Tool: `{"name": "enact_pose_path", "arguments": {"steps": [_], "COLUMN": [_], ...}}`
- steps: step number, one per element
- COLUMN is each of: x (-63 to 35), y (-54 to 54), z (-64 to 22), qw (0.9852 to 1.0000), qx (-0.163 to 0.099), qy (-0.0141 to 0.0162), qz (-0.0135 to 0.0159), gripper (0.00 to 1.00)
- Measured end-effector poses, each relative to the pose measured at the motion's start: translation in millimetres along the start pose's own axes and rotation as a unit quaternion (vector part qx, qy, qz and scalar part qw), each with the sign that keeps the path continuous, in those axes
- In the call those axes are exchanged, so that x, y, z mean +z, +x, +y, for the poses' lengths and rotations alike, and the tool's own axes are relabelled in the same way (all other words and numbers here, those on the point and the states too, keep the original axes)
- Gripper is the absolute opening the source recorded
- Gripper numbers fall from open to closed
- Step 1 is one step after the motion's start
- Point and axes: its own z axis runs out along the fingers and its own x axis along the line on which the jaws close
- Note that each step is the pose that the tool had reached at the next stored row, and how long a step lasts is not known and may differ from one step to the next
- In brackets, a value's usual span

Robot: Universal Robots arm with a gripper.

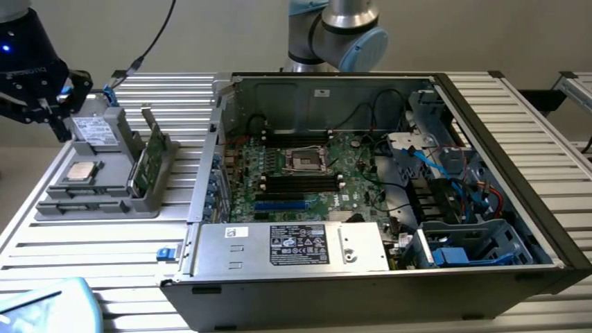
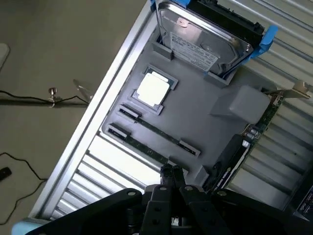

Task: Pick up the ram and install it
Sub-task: 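Pick up the ram and move it above insertion slot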

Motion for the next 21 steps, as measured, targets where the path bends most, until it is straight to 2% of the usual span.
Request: {"name": "enact_pose_path", "arguments": {"steps": [5, 10, 13, 16, 21], "x": [5.4, 10.0, 10.8, 11.1, 11.1], "y": [-0.4, -0.8, -0.8, -0.8, -0.8], "z": [-0.3, -0.5, -0.5, -0.5, -0.6], "qw": [0.9990, 0.9959, 0.9930, 0.9894, 0.9818], "qx": [-0.045, -0.091, -0.118, -0.145, -0.189], "qy": [0.0028, 0.0053, 0.0072, 0.0093, 0.0124], "qz": [0.0017, 0.0032, 0.0045, 0.0057, 0.0078], "gripper": [0.11, 0.11, 0.11, 0.11, 0.11]}}
